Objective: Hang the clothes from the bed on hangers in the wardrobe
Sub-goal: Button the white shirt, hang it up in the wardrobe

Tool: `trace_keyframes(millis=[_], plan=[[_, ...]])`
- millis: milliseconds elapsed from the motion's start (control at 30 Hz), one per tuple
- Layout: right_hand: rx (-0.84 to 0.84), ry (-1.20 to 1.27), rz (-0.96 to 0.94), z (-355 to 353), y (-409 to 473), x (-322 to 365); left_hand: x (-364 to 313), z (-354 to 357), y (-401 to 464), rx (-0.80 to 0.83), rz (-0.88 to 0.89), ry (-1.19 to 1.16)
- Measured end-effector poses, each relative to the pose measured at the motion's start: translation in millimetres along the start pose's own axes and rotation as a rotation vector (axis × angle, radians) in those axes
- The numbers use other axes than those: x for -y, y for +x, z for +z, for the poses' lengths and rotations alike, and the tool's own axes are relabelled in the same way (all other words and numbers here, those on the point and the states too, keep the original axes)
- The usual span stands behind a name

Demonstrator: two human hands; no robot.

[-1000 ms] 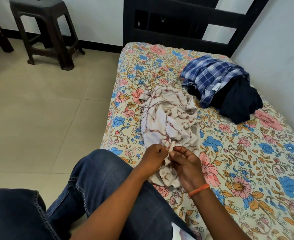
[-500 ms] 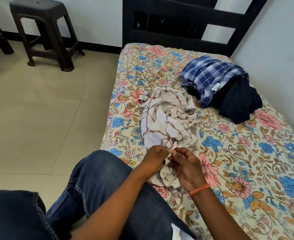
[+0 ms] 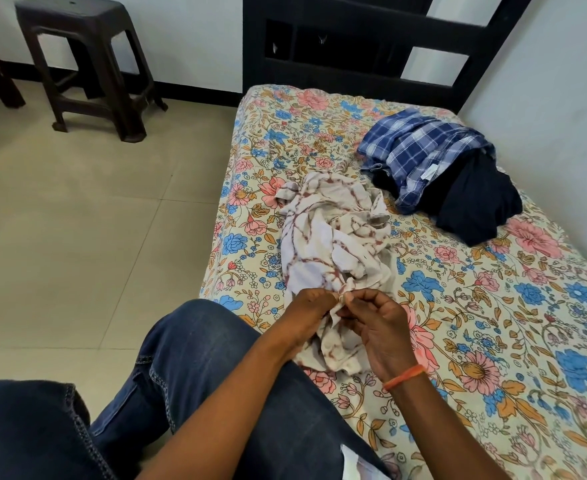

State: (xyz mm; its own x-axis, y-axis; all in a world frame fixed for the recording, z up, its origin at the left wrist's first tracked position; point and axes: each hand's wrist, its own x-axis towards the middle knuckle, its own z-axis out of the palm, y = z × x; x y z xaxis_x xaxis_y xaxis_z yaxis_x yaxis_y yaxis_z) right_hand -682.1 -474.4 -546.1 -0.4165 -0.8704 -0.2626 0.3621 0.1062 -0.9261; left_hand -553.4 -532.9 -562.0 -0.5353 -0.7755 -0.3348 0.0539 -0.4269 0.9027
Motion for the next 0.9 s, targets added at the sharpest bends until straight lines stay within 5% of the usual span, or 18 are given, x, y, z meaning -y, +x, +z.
trace_keyframes(millis=[267,433,533,667,900], plan=[[-0.028,0.089,0.116,0,2,-4,-1,0,0,-0.006,-0.007,0.022],[-0.382,-0.377,-0.155,-14,11,-2,12,10,2,-0.118,0.119,1.106],[-0.368,-0.706,-0.372,-23,27,6,14,10,1,-0.116,0.158,1.269],[-0.181,-1.023,-0.424,-29,56,12,13,6,0,-0.168,0.149,1.220],[-0.317,-0.607,-0.329,-26,70,38,9,9,-3,-0.164,0.121,1.338]])
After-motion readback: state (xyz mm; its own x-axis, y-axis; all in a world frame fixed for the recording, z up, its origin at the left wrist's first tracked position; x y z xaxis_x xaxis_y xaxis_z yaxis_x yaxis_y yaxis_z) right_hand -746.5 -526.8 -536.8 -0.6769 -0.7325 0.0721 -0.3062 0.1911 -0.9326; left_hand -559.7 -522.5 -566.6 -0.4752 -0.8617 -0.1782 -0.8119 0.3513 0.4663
